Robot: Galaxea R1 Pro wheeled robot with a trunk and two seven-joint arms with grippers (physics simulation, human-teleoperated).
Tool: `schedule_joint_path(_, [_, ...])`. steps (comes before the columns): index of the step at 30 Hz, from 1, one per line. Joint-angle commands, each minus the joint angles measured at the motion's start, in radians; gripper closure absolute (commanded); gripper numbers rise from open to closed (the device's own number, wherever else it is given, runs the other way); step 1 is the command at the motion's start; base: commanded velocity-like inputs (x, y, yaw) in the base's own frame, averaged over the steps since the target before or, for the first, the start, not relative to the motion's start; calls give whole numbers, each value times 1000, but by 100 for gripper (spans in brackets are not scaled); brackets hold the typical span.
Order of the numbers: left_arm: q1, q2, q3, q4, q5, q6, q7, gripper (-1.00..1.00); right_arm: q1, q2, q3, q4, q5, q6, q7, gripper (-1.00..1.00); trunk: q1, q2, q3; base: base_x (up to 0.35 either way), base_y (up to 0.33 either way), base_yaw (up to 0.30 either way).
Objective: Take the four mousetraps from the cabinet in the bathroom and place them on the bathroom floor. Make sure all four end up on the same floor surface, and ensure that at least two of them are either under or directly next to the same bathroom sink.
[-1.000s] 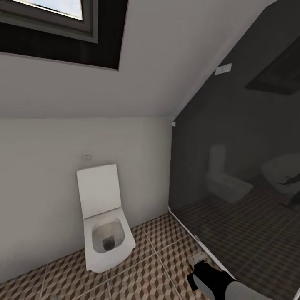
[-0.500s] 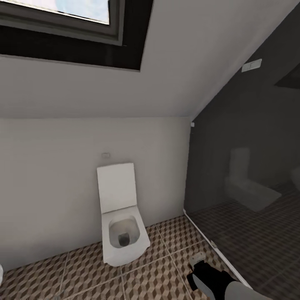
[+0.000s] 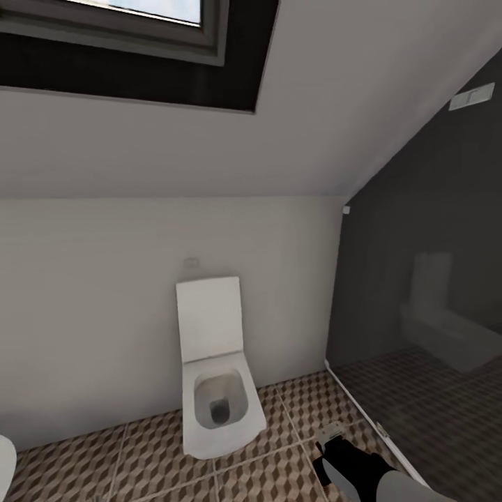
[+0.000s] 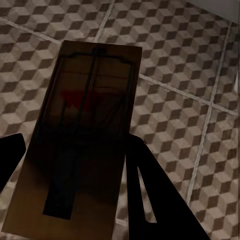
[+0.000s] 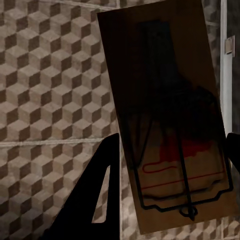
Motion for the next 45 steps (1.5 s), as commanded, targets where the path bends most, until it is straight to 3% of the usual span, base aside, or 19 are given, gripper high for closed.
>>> schedule_joint_path(1, [-1,0,-3,2,10,-4,-3,100,-1,-1,7,-3,-13,3,-6,100,1,-1,-1,313,0,12])
schedule_joint_path(13, [-1,-2,-3,1,9,-4,-1,100,-1,-12,0,-2,-13,2,-7,100,1,-1,-1,244,0,3])
schedule_joint_path(34, [-1,-7,-4,0,8,-4,1,100,-1,-13,-2,-2,-11,4,-6,100,1,-1,-1,11,-5,53])
schedule_joint_path(45, [-1,-7,-4,0,7,-4,2,100,-1,-12,0,-2,-11,3,-7,100,1,-1,-1,0,-211,6])
